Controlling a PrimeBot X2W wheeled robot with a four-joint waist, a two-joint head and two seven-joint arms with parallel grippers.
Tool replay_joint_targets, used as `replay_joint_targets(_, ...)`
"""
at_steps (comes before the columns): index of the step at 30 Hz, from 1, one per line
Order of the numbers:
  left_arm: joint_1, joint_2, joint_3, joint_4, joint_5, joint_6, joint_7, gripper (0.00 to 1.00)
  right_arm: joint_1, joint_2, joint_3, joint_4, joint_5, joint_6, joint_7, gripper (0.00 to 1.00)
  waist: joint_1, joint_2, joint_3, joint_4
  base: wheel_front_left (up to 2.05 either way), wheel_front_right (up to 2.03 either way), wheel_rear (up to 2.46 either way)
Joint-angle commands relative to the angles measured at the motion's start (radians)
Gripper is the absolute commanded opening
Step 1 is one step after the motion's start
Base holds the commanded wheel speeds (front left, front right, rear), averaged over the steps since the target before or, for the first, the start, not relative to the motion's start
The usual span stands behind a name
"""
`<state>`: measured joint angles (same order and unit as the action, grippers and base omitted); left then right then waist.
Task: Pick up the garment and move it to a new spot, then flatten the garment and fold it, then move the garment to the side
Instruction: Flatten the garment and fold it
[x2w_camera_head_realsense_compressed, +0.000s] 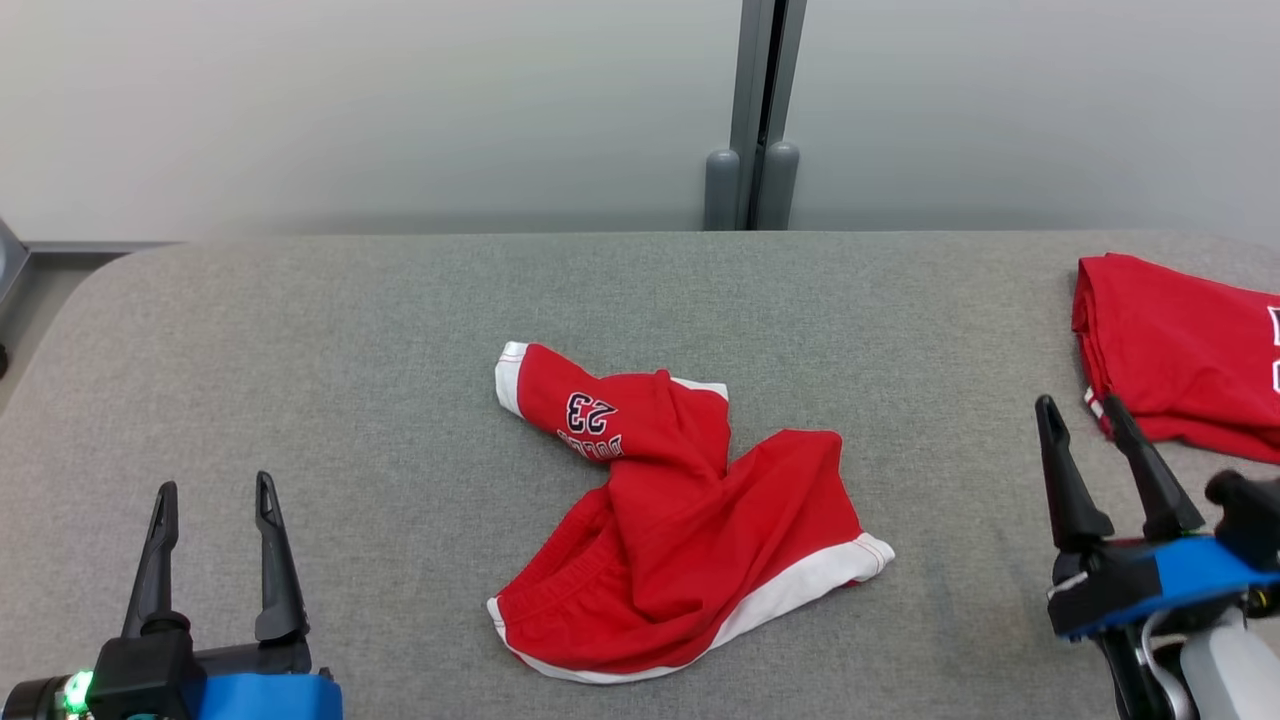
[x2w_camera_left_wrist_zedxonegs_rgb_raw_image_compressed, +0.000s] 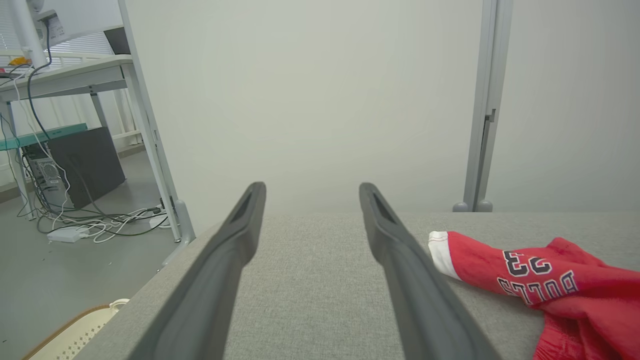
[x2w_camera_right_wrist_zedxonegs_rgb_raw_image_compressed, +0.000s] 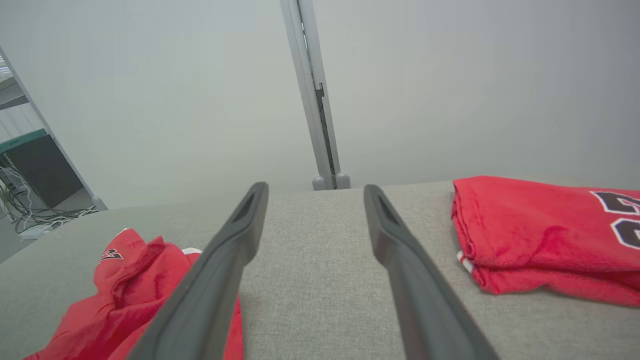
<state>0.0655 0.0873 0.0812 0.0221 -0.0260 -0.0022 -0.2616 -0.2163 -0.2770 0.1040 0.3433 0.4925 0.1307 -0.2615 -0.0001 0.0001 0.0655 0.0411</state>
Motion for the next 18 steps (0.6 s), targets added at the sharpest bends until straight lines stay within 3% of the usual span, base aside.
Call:
replay_joint_targets(1,0.013,0.005,0.000,-0.001,0.005,0.000,-0.004,1.00,0.031,0.013,-0.018,-0.030,-0.020,0.000,-0.004,1.00,0.0001,-0.0001,-0.006,-0.004,0.00,0.00,0.00)
replay_joint_targets(8,0.031,0.024,0.001,0.011,0.011,-0.001,-0.004,1.00,0.203,0.093,-0.095,-0.200,-0.197,0.000,-0.004,1.00,0.0001,-0.0001,-0.038,0.001,0.00,0.00,0.00)
replay_joint_targets(18,0.064,0.057,0.002,0.028,0.007,-0.010,0.030,1.00,0.301,0.138,-0.087,-0.247,-0.294,0.000,0.028,1.00,0.0001,-0.0001,-0.073,0.008,0.00,0.00,0.00)
